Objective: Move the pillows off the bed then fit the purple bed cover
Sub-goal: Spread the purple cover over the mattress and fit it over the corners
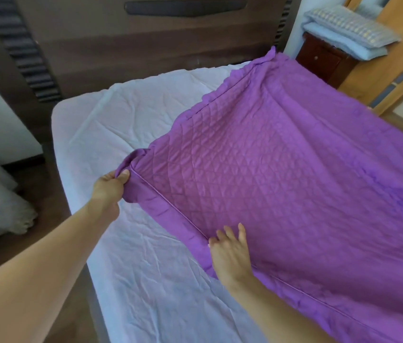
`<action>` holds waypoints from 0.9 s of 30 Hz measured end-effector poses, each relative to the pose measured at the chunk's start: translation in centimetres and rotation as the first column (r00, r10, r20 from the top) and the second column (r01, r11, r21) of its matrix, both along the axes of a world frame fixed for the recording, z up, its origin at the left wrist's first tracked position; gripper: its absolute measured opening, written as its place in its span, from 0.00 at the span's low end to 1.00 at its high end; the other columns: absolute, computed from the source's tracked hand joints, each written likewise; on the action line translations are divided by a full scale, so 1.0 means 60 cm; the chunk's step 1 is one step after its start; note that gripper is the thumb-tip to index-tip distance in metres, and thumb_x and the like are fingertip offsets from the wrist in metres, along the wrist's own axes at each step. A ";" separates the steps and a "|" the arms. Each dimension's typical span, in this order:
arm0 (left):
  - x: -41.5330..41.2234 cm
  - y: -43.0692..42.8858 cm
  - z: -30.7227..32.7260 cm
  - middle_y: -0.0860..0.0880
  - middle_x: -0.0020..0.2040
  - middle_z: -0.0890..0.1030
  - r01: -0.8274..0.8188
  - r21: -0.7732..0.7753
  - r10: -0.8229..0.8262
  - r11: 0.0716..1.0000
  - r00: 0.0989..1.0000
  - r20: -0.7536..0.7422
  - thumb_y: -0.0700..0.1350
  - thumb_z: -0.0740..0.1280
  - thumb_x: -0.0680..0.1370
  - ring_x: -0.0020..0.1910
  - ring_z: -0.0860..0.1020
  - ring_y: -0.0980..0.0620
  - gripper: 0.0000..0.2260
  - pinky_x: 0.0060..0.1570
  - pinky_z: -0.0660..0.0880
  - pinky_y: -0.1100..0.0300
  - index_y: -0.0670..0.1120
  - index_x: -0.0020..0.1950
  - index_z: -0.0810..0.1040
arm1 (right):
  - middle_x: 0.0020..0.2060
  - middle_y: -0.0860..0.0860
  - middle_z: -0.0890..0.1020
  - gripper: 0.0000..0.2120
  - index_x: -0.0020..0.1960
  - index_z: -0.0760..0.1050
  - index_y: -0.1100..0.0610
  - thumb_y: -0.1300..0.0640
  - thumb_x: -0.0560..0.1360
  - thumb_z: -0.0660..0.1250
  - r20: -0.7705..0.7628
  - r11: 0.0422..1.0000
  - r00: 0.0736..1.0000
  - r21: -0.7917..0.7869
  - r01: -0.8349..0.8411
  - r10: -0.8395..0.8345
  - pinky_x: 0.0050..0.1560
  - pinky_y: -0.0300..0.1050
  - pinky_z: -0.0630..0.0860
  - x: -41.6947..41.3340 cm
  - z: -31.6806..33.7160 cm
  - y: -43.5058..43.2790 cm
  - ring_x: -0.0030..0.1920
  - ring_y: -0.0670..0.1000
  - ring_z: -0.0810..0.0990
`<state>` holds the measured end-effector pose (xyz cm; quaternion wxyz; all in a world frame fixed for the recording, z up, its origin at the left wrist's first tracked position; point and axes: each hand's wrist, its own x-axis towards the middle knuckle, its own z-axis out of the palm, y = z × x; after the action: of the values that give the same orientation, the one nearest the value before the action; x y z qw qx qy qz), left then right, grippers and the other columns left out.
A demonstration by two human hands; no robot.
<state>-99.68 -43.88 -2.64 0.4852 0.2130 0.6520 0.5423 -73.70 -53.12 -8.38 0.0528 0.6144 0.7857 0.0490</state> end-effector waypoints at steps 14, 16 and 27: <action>-0.135 0.065 0.008 0.51 0.38 0.75 -0.095 -0.021 0.093 0.995 0.994 -0.058 0.41 0.60 0.80 0.43 0.74 0.52 0.10 0.43 0.73 0.66 0.49 0.39 0.74 | 0.16 0.49 0.72 0.17 0.28 0.74 0.54 0.60 0.43 0.77 0.044 0.999 0.999 -0.022 0.029 -0.028 0.50 0.54 0.80 -0.142 0.040 0.025 0.16 0.48 0.72; -0.192 0.088 0.025 0.50 0.43 0.76 -0.135 -0.041 0.133 0.990 0.989 -0.060 0.43 0.60 0.81 0.49 0.73 0.51 0.06 0.52 0.70 0.60 0.48 0.47 0.76 | 0.16 0.48 0.72 0.14 0.29 0.74 0.53 0.57 0.46 0.75 0.027 0.997 0.997 0.007 -0.078 0.077 0.49 0.50 0.80 -0.213 0.046 0.036 0.16 0.47 0.72; -0.346 0.183 0.084 0.52 0.38 0.78 -0.049 0.007 0.049 0.999 0.999 0.011 0.44 0.59 0.81 0.36 0.77 0.54 0.11 0.35 0.75 0.63 0.51 0.40 0.75 | 0.14 0.49 0.73 0.16 0.23 0.71 0.54 0.55 0.44 0.78 -0.093 0.998 0.996 -0.063 -0.015 0.009 0.39 0.41 0.79 -0.469 0.038 0.109 0.16 0.46 0.73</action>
<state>-120.44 -32.88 2.43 0.4745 0.1956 0.6525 0.5575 -101.82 -46.59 -6.12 0.0356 0.6095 0.7920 -0.0044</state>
